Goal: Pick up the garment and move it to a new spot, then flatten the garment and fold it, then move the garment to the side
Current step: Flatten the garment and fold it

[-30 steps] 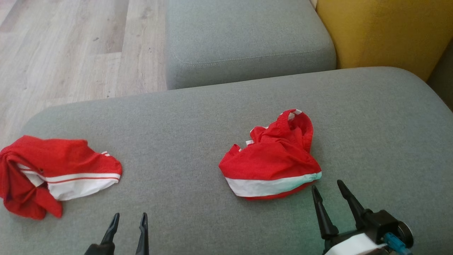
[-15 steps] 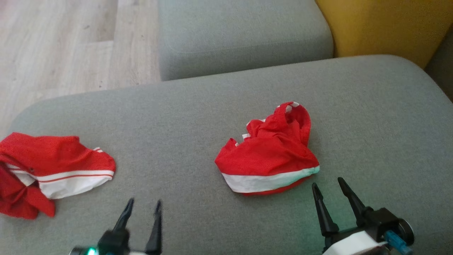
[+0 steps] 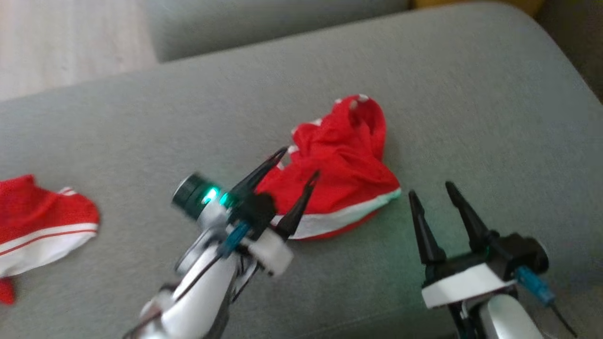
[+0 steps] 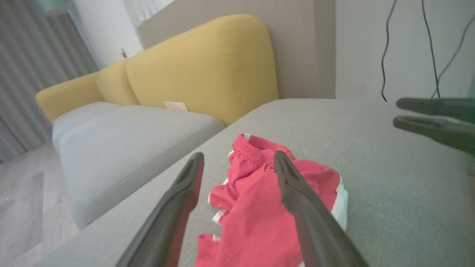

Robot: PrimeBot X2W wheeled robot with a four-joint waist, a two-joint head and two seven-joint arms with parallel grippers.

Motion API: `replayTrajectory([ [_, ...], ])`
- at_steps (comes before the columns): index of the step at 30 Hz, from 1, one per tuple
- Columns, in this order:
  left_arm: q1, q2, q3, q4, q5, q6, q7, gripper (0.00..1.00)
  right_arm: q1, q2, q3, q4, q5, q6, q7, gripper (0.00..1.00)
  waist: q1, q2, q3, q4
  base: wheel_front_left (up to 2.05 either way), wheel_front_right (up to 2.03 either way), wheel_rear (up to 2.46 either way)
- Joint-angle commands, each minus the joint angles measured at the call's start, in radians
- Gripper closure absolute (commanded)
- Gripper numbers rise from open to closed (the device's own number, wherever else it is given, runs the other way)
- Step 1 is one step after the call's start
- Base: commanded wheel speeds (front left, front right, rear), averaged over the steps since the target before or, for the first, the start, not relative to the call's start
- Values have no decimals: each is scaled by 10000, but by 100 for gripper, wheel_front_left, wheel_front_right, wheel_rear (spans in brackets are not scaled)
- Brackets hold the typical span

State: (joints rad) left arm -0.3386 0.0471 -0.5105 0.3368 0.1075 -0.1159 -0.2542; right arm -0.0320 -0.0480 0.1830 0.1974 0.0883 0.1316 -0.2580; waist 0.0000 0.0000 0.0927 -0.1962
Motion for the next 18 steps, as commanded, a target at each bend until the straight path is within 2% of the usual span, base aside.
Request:
replayTrajectory([
  [1, -942, 47, -18, 130, 67, -37, -76, 0, -517, -22, 191, -441, 66, -9, -38, 0, 0, 0, 849, -810, 0, 0, 0],
  [5, -2580, 37, -1308, 1261, -212, -104, -72, 0, -744, -22, 175, -588, 214, -9, -38, 0, 0, 0, 1500, -1414, 0, 0, 0],
  [6, -2580, 37, -1308, 1261, -212, -104, -72, 0, -744, -22, 175, -588, 214, -9, -38, 0, 0, 0, 1500, -1414, 0, 0, 0],
  [10, -3881, 34, -2709, 2287, -754, -131, 242, 0, -902, -22, 158, -662, 422, -9, -38, 0, 0, 0, 1946, -1928, 0, 0, 0],
  [16, -5062, 33, -4779, 4094, -1603, -144, 1466, 0, -1031, -22, 136, -735, 684, -9, -38, 0, 0, 0, 2258, -2411, 0, 0, 0],
  [18, -5246, 33, -5129, 4652, -2136, -145, 1865, 0, -1065, -22, 176, -726, 725, -9, -38, 0, 0, 0, 2282, -2494, 0, 0, 0],
])
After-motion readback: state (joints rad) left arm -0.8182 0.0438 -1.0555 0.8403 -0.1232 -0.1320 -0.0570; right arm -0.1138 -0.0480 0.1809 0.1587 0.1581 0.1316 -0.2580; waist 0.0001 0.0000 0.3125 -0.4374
